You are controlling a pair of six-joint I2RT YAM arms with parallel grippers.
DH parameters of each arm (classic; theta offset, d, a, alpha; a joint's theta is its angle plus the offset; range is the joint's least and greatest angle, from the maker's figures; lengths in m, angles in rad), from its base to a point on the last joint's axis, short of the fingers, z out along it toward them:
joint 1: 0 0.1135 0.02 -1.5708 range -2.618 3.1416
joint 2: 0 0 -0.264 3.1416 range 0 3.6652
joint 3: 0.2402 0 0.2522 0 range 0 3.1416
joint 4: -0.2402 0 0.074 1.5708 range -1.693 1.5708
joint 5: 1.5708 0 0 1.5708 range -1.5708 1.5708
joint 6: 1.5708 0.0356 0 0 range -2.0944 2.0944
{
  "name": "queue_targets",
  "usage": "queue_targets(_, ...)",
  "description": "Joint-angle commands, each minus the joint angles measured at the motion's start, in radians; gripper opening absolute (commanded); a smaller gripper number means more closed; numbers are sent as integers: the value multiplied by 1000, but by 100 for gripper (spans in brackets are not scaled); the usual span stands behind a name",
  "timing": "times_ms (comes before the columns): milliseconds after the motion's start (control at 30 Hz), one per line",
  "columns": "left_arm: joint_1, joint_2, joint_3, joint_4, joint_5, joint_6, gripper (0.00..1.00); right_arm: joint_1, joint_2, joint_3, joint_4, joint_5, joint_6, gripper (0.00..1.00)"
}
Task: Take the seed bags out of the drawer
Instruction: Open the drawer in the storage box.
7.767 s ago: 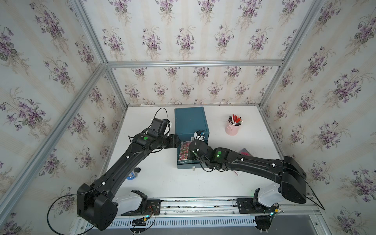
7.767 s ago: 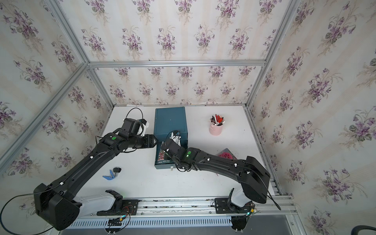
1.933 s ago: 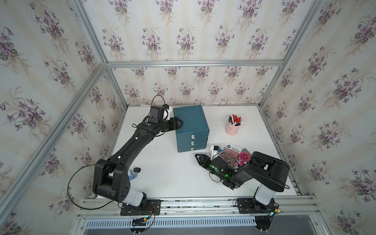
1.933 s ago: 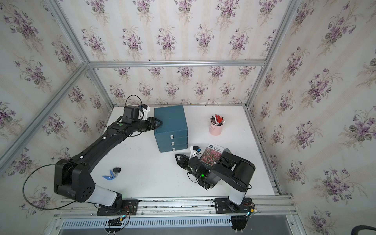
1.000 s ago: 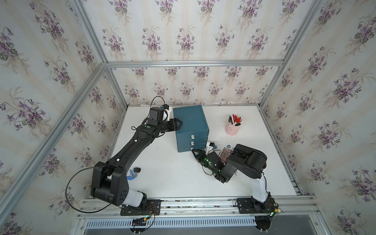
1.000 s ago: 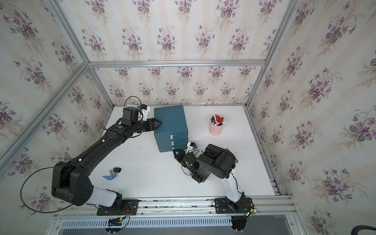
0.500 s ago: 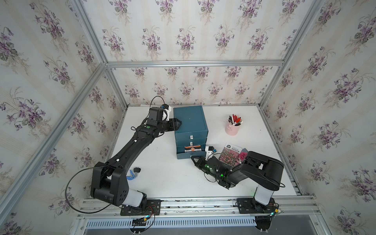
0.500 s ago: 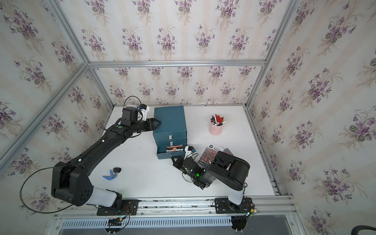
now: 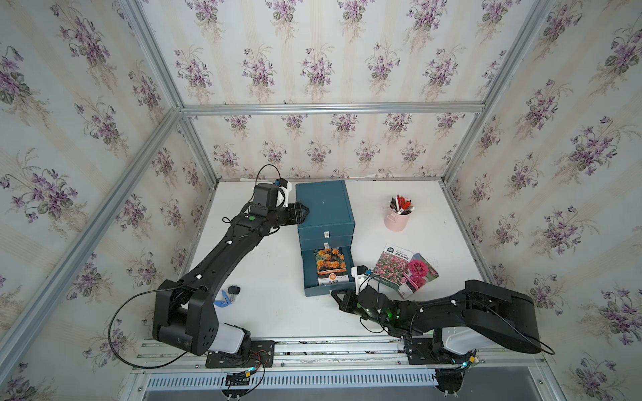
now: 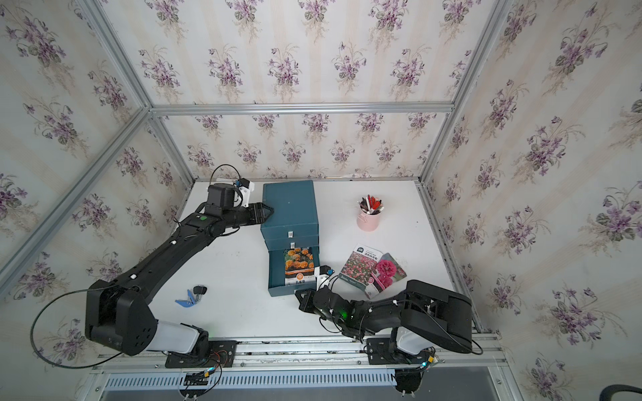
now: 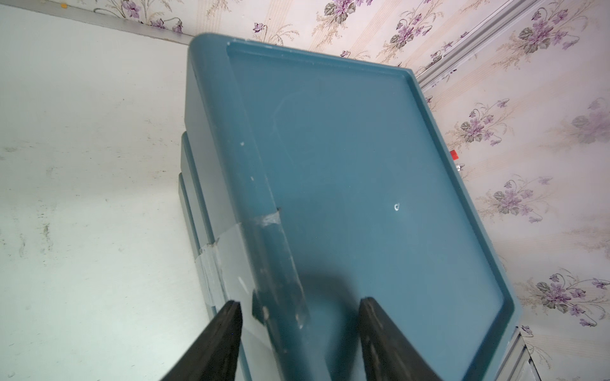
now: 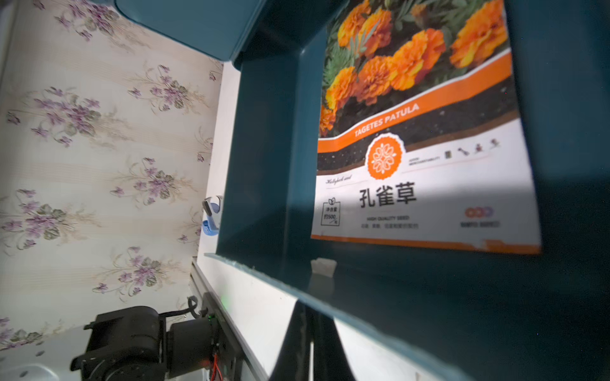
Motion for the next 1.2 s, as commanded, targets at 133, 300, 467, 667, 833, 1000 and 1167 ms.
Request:
queue_targets(133,1,7,0,-145,-17,-8,61,17,20,64,-89,-7,-69,18)
queue_targets(300,0,2,15,-165,-30,2,62,122,-40,203,-399,115,-167,56)
queue_targets(467,2,-7,30,-176,-22,1,63,206,-165,283,-766,266,-129,68)
queue_targets(667,2,-71,24,-191,-12,-16,69,79,-158,535,-1151,317,-261,78)
queue_targets(833,1,-107,42,-235,-37,-11,72,-70,24,681,-1168,230,-386,80)
queue_targets(1000,1,-142,38,-262,-31,-17,77,-155,127,684,-1042,130,-405,79)
queue_targets(1167,9,-216,5,-314,-74,-35,78,-162,229,725,-1012,106,-398,78)
